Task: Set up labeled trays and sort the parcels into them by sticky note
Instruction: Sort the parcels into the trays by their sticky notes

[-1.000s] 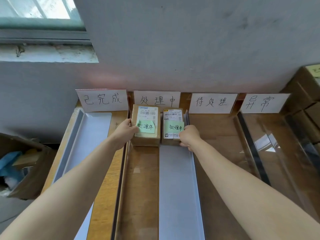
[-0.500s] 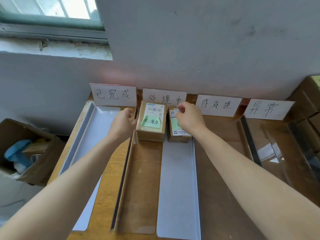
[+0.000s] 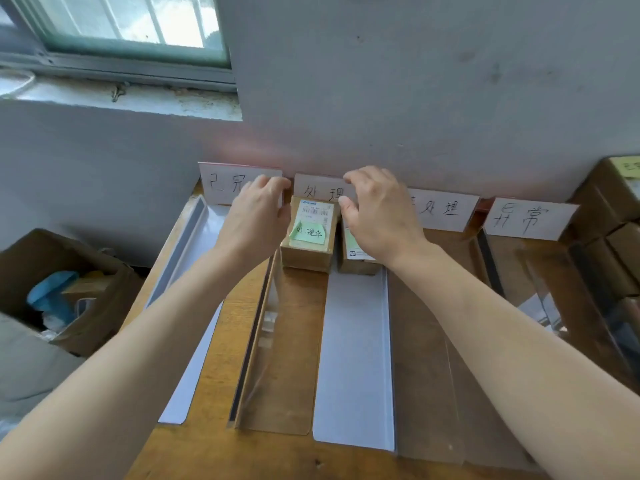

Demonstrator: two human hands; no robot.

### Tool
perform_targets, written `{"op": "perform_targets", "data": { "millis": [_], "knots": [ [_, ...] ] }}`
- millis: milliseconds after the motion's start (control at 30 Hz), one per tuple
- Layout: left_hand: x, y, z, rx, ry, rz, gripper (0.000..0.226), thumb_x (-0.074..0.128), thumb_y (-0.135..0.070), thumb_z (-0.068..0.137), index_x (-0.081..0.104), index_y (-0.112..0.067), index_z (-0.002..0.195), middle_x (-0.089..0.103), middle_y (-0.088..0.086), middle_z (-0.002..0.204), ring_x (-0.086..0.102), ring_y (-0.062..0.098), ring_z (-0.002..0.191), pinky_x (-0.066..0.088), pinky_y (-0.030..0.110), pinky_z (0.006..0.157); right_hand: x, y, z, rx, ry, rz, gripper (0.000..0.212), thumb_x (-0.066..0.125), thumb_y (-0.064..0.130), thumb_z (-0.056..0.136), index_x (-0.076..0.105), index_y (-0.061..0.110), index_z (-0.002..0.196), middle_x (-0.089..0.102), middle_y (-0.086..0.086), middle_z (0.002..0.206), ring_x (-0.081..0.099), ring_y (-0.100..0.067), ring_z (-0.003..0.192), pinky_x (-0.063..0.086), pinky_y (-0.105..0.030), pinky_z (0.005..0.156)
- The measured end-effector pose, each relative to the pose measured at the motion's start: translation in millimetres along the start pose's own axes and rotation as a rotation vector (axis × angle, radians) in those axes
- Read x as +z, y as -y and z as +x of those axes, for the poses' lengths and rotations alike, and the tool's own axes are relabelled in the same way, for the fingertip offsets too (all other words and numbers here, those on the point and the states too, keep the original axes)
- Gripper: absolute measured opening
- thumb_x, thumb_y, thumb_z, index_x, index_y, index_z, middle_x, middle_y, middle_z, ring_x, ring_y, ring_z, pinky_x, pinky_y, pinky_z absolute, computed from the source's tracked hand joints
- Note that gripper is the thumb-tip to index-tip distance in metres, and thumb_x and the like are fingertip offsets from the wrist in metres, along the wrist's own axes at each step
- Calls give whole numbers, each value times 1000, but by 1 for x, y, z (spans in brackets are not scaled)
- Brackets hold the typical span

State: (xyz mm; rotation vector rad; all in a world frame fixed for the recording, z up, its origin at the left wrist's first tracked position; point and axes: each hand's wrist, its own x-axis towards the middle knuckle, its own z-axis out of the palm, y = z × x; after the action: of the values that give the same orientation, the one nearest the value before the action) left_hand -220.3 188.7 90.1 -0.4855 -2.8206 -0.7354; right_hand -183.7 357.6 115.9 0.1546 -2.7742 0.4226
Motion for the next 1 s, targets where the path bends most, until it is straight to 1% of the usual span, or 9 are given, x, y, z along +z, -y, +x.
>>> {"op": "perform_targets", "data": {
  "millis": [133, 267, 400, 500, 567, 633, 700, 800, 1000],
  "knots": [
    [-19, -61, 5, 218, -104, 2, 37, 50, -11, 92, 51, -7, 129, 54, 14, 126, 47, 32, 115, 38, 39, 93, -46, -12, -22, -31, -165, -100, 25, 54, 17, 92, 59, 2, 113, 60, -11, 116, 51, -29, 110, 37, -36, 92],
    [-26, -126, -1, 382, -139, 2, 36, 50, -8, 90, 53, -5, 126, 55, 16, 122, 47, 35, 112, 38, 43, 93, -96, -36, -55, -11, -304, -197, 24, 58, 13, 90, 61, 0, 110, 62, -14, 112, 54, -32, 107, 40, -38, 90],
    [-23, -199, -16, 490, -191, -11, 35, 49, -10, 91, 53, -7, 125, 55, 13, 122, 47, 33, 112, 36, 41, 93, -148, -71, -98, 21, -439, -287, 23, 62, 8, 86, 62, -1, 107, 64, -16, 108, 56, -34, 103, 40, -38, 87],
    [-13, -268, -35, 540, -210, -30, 34, 49, -12, 92, 52, -7, 125, 54, 11, 123, 47, 31, 112, 35, 39, 94, -187, -107, -139, 42, -516, -327, 24, 61, 8, 86, 62, -1, 108, 64, -15, 107, 56, -34, 101, 42, -40, 86],
    [-2, -318, -54, 590, -245, -40, 33, 50, -13, 91, 53, -6, 124, 56, 12, 122, 48, 32, 110, 36, 41, 92, -214, -136, -171, 56, -559, -338, 25, 60, 9, 85, 62, 0, 108, 64, -15, 106, 56, -35, 100, 43, -41, 86],
    [13, -368, -74, 626, -279, -67, 33, 51, -14, 91, 54, -5, 123, 57, 12, 120, 49, 33, 109, 37, 41, 91, -239, -169, -206, 69, -574, -355, 24, 62, 8, 83, 62, 0, 106, 64, -15, 105, 57, -34, 100, 43, -41, 87],
    [32, -415, -94, 620, -286, -114, 32, 52, -14, 92, 55, -6, 122, 58, 11, 119, 51, 31, 109, 37, 40, 90, -264, -203, -242, 86, -560, -380, 24, 63, 6, 82, 62, 1, 106, 64, -14, 105, 57, -33, 102, 44, -41, 88],
    [56, -479, -119, 645, -297, -166, 31, 53, -14, 90, 58, -5, 119, 60, 12, 115, 55, 32, 104, 41, 42, 88, -303, -250, -285, 111, -544, -418, 24, 60, 11, 84, 62, 2, 106, 63, -14, 107, 55, -33, 104, 43, -42, 89],
    [86, -550, -135, 692, -301, -183, 29, 57, -13, 89, 60, -3, 116, 62, 12, 112, 57, 31, 101, 42, 39, 85, -350, -313, -330, 172, -591, -432, 28, 60, 12, 85, 61, -2, 109, 63, -18, 109, 55, -37, 106, 44, -45, 90]
  ]
}}
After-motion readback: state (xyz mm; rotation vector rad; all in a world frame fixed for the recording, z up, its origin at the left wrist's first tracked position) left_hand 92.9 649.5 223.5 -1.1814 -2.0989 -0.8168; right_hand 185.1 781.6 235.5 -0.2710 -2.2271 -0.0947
